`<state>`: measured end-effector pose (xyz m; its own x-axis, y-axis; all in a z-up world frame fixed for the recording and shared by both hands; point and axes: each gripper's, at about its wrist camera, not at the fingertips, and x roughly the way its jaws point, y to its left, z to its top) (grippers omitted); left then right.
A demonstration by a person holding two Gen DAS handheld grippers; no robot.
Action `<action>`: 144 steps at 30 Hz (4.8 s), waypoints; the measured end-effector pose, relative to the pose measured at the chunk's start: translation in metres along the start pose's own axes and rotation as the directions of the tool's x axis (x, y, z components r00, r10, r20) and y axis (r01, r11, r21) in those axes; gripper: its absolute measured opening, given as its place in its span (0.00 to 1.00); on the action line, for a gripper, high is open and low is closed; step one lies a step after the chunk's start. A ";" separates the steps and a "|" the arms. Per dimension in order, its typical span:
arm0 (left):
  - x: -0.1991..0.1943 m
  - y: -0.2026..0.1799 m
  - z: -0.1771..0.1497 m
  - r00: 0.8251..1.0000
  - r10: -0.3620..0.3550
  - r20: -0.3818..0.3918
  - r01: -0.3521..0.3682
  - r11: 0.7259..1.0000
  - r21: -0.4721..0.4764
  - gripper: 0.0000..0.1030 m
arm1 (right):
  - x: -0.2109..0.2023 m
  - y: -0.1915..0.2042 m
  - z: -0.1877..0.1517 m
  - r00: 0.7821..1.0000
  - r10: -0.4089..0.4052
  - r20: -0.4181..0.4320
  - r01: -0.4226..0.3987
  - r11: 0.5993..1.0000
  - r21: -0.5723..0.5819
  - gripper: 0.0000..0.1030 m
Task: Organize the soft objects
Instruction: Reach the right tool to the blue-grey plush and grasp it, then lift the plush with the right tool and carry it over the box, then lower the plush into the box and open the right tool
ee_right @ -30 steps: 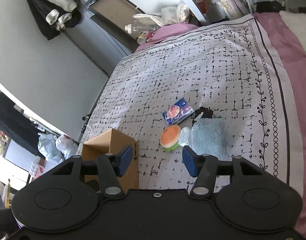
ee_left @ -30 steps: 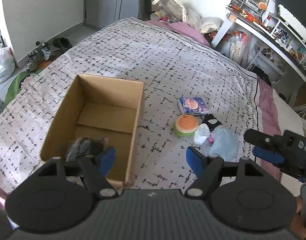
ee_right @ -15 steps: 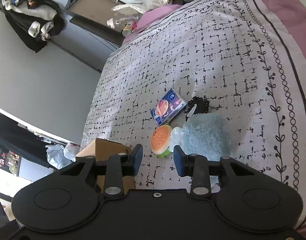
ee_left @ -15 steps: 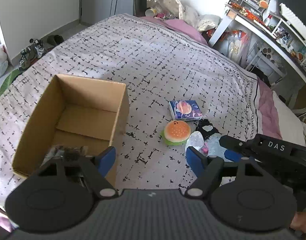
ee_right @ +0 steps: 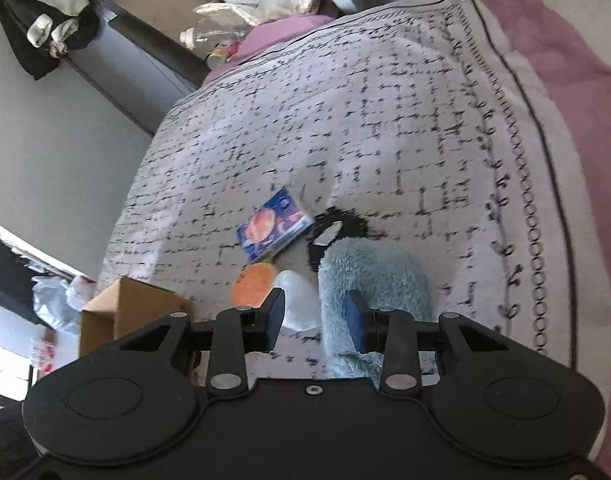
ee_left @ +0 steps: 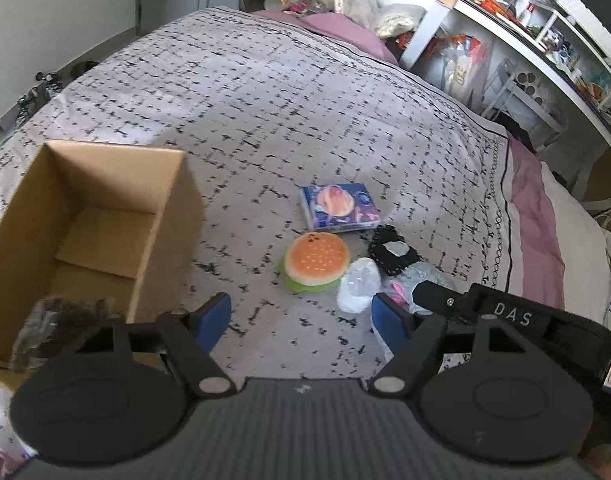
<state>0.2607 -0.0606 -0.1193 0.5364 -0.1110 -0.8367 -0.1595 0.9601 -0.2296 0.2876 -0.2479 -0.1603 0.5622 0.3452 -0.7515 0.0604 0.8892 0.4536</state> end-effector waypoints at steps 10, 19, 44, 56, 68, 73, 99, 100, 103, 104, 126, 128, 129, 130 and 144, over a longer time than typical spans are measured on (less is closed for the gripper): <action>0.022 -0.026 -0.003 0.998 -0.055 -0.020 0.055 0.998 0.015 0.70 | -0.004 -0.043 0.009 0.998 -0.057 0.009 0.054 0.980 0.191 0.34; 0.045 -0.058 -0.001 0.991 -0.120 -0.050 0.122 0.992 0.027 0.66 | 0.004 -0.077 0.006 0.999 -0.039 -0.005 0.039 0.933 0.358 0.32; 0.081 -0.082 -0.011 0.980 -0.166 -0.111 0.150 0.979 -0.137 0.17 | 0.003 -0.100 -0.001 1.000 0.022 0.016 -0.027 0.906 0.423 0.17; 0.030 -0.068 0.002 0.987 -0.162 0.002 0.161 0.979 -0.129 0.17 | -0.022 -0.073 0.001 0.981 0.163 0.103 -0.188 0.928 0.320 0.17; -0.027 -0.024 0.010 0.982 -0.157 0.103 0.172 0.973 -0.157 0.16 | -0.041 -0.020 -0.004 0.942 0.310 0.129 -0.329 0.930 0.166 0.17; -0.047 0.003 0.011 0.980 -0.146 0.138 0.169 0.969 -0.179 0.16 | -0.045 0.010 -0.012 0.931 0.346 0.114 -0.356 0.930 0.091 0.17; -0.094 0.159 0.017 0.970 -0.111 0.217 0.171 0.944 -0.282 0.16 | -0.016 0.152 -0.063 0.901 0.433 -0.003 -0.430 0.894 -0.127 0.16; -0.094 0.165 0.017 0.970 -0.112 0.216 0.173 0.943 -0.285 0.16 | -0.014 0.155 -0.064 0.901 0.435 -0.008 -0.432 0.893 -0.129 0.16; -0.090 0.178 0.018 0.970 -0.116 0.212 0.176 0.940 -0.293 0.16 | -0.007 0.166 -0.068 0.903 0.430 -0.021 -0.429 0.893 -0.139 0.16; -0.088 0.183 0.019 0.971 -0.116 0.210 0.176 0.939 -0.296 0.16 | -0.004 0.169 -0.070 0.904 0.426 -0.027 -0.425 0.893 -0.144 0.16; -0.025 0.233 0.042 0.990 -0.111 0.091 0.134 0.942 -0.307 0.16 | 0.063 0.198 -0.079 0.941 0.312 -0.129 -0.332 0.927 -0.176 0.17; -0.021 0.233 0.044 0.992 -0.099 0.077 0.118 0.946 -0.302 0.16 | 0.068 0.199 -0.080 0.943 0.303 -0.141 -0.325 0.929 -0.177 0.17; -0.019 0.233 0.045 0.993 -0.092 0.070 0.108 0.948 -0.298 0.16 | 0.070 0.200 -0.081 0.943 0.299 -0.146 -0.323 0.929 -0.179 0.17; -0.018 0.233 0.046 0.994 -0.087 0.064 0.102 0.950 -0.295 0.16 | 0.072 0.201 -0.081 0.943 0.297 -0.151 -0.321 0.930 -0.180 0.17; -0.034 0.229 0.052 0.998 0.006 0.055 0.009 0.965 -0.263 0.22 | 0.059 0.208 -0.082 0.962 0.208 -0.180 -0.247 0.940 -0.234 0.39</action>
<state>0.2487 0.1767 -0.1175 0.5803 -0.0910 -0.8093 -0.3674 0.8576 -0.3599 0.2654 -0.0182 -0.1500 0.4049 0.5707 -0.7144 -0.2750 0.8211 0.5001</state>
